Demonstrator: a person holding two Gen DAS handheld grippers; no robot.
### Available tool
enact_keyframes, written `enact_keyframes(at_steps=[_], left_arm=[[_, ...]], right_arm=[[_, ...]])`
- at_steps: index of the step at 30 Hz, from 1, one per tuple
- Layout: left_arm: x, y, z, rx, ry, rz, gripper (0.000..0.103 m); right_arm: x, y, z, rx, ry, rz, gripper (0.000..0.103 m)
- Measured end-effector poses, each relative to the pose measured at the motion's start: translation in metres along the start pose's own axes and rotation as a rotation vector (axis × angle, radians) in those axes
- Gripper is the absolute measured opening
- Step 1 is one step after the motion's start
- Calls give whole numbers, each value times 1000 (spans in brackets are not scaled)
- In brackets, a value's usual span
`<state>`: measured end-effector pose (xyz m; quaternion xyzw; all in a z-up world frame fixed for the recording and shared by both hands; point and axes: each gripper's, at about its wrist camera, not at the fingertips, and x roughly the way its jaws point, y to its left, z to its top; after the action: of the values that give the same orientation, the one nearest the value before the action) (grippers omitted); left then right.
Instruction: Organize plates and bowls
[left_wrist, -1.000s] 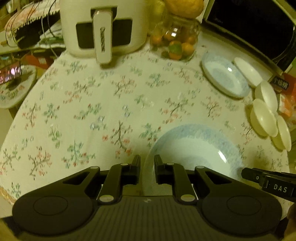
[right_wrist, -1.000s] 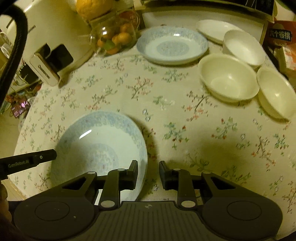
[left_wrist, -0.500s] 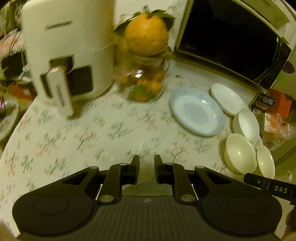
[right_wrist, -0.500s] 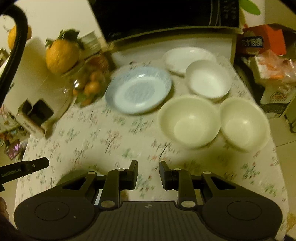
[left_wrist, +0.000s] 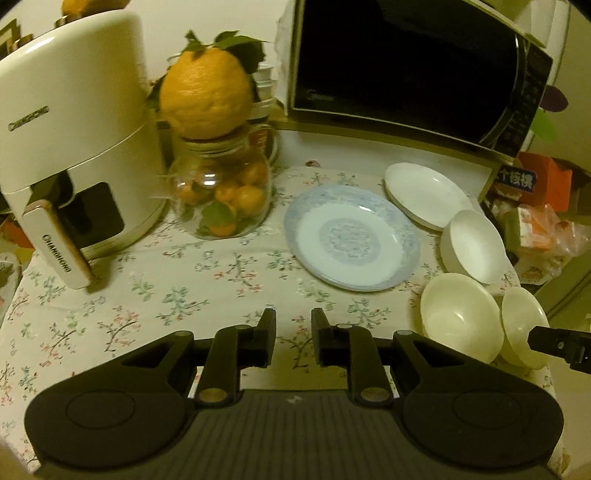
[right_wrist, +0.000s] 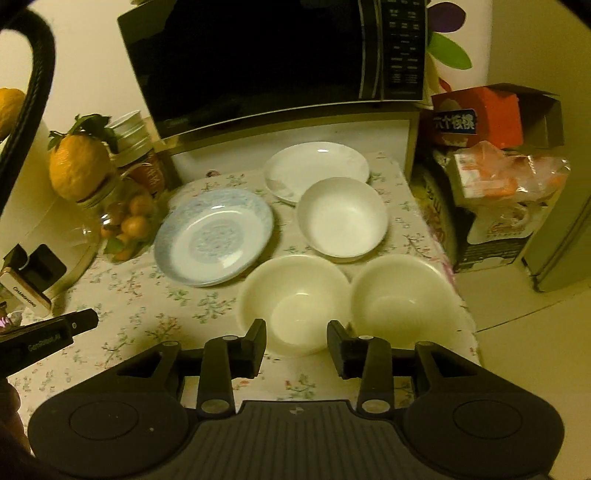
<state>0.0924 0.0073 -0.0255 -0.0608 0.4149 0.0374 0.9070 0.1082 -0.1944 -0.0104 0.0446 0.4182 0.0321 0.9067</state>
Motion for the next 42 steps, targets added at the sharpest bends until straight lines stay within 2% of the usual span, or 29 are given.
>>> enact_keyframes(at_steps=[11, 13, 17, 21, 28, 30, 32, 36, 42], left_arm=[[19, -19, 13, 13, -13, 26, 21], [24, -20, 16, 12, -14, 28, 26], [41, -16, 22, -21, -2, 50, 29], [57, -9, 30, -78, 24, 31, 33], [84, 1, 44, -184, 28, 1, 37], [91, 5, 47, -204, 25, -24, 44], [98, 9, 49, -227, 19, -54, 47], [110, 17, 52, -247, 23, -51, 50], [131, 25, 53, -273, 44, -48, 48]], right_arm=[[9, -12, 20, 51, -2, 8, 41], [12, -13, 22, 50, 4, 10, 43], [22, -13, 27, 65, 19, 26, 46], [35, -12, 34, 95, 38, 43, 47], [63, 7, 55, 88, 10, 176, 54], [75, 8, 60, 121, 24, 218, 54], [88, 10, 66, 155, 37, 238, 54], [117, 15, 72, 152, 61, 221, 54], [146, 18, 76, 155, 95, 193, 54]])
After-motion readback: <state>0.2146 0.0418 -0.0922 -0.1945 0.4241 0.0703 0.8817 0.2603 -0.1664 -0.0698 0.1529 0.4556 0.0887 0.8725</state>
